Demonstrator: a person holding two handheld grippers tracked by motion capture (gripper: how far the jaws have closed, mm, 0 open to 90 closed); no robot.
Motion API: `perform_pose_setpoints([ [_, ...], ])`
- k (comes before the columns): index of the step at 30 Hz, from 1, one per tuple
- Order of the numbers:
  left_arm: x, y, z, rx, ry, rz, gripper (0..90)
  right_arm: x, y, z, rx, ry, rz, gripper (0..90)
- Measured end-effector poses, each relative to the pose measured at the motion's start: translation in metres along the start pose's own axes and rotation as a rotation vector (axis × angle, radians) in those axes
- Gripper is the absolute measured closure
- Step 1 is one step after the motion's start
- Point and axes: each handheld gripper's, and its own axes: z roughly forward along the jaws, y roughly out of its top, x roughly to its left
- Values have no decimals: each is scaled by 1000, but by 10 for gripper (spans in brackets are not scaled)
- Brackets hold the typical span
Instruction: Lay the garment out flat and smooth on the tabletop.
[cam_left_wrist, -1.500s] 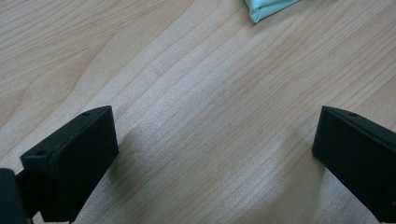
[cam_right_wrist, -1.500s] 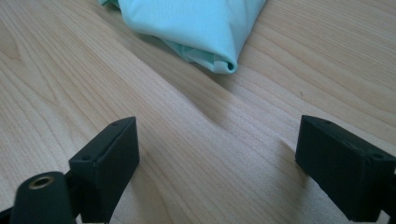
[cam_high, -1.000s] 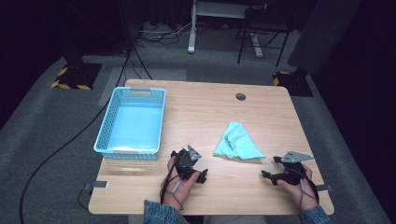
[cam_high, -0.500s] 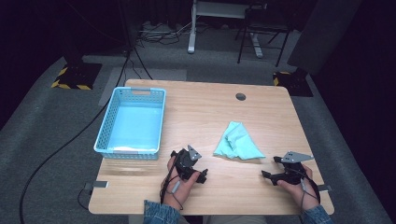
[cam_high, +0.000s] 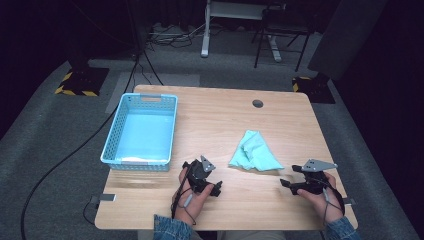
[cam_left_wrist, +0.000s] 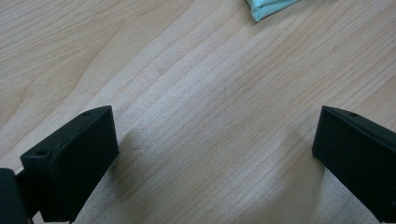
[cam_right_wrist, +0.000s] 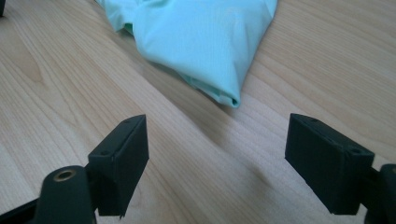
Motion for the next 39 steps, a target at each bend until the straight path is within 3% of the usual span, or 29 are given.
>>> perform_pose_setpoints([
  [19, 0, -1, 0, -4, 4, -6, 1, 4, 47, -7, -24, -4, -47, 267],
  [25, 0, -2, -2, -1, 6, -13, 1, 3, 60, -2, -22, 7, -43, 267],
  [39, 0, -2, -2, -1, 6, -14, 1, 7, 92, 13, -15, 28, -84, 266],
])
